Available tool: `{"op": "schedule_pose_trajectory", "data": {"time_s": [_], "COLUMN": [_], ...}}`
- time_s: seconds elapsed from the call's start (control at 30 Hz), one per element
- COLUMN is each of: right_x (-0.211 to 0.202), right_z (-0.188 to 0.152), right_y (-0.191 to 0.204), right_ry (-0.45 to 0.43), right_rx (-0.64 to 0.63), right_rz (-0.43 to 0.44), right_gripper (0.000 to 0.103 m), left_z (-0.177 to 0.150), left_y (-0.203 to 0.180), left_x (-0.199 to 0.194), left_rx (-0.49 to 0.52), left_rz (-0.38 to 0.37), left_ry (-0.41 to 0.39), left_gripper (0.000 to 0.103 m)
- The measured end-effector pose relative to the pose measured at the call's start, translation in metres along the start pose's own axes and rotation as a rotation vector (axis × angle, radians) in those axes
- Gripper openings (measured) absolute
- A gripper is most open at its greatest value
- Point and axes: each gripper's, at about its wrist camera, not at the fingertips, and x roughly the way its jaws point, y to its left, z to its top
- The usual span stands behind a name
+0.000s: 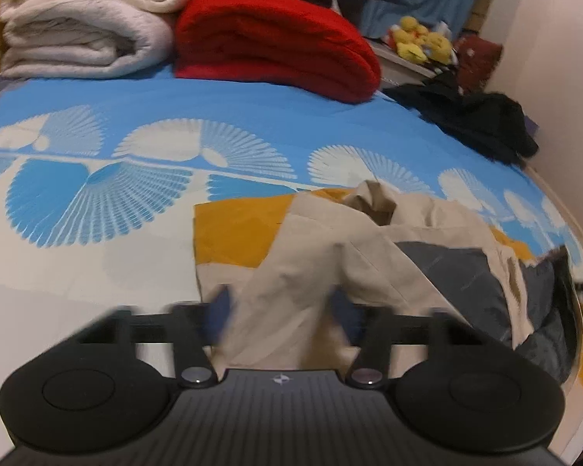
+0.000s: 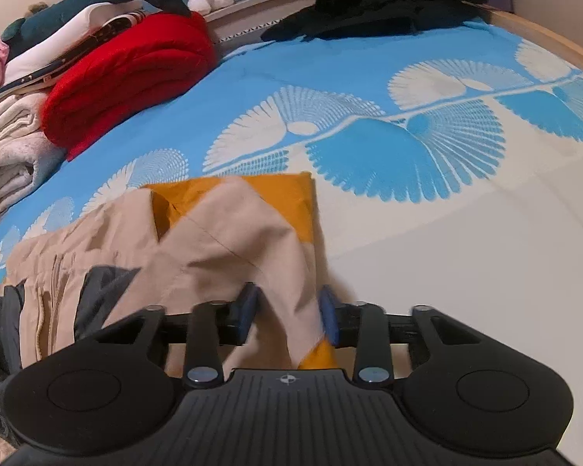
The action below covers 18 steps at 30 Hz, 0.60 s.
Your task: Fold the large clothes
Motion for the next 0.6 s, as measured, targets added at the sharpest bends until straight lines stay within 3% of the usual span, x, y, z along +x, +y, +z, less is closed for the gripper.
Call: {"op": "schedule_pose_trajectory", "data": {"time_s": [0.03,0.1,0.2,0.27,0.33,0.4,0.47,0.53,0.6], "right_x": [0.001,-0.002,-0.020,-0.025,-0.011,0.009,0.026,0.025,0.011], "right_z": [0.004,0.012,0.031,0.037,0.040,0.040,0.039,0.045,0.055], "right_y": [0.001,0.001,-0.008,-0.017,-0.021,-0.020,-0.018,-0.012,-0.007], "right_ry": [-0.008,-0.040,-0.181,-0.265,-0.243,-0.168,-0.115,-0.147,-0.239], "right_rx": [0.000,0.021,0.159,0.267,0.308,0.296,0.300,0.286,0.296], "right_rz": [0.011,0.032,0.117,0.141,0.068,-0.017,-0.048,-0.059,-0.015], "right_gripper": [0.004,0.001,0.001,0.001,0.001,0.001,0.001,0.000,0.000], "left_z": [0.002,0.006,0.018,0.022,0.024,0.024,0.023,0.027,0.033], "left_y": [0.001,0.007,0.032,0.040,0.039,0.038,0.039,0.043,0.047], "left_x": [0.003,0.000,-0.016,-0.017,-0.006,0.012,0.025,0.021,0.008], "left_rx": [0.020,0.024,-0.120,-0.173,-0.157,-0.142,-0.141,-0.162,-0.180], "left_rz": [-0.010,0.002,0.015,0.041,0.078,0.119,0.149,0.131,0.120], "left_ry": [0.005,-0.051,-0.192,-0.239,-0.201,-0.104,-0.041,-0.087,-0.193], "left_gripper": [0.000,0.001,0.000,0.000,0.001,0.001,0.001,0.000,0.001]}}
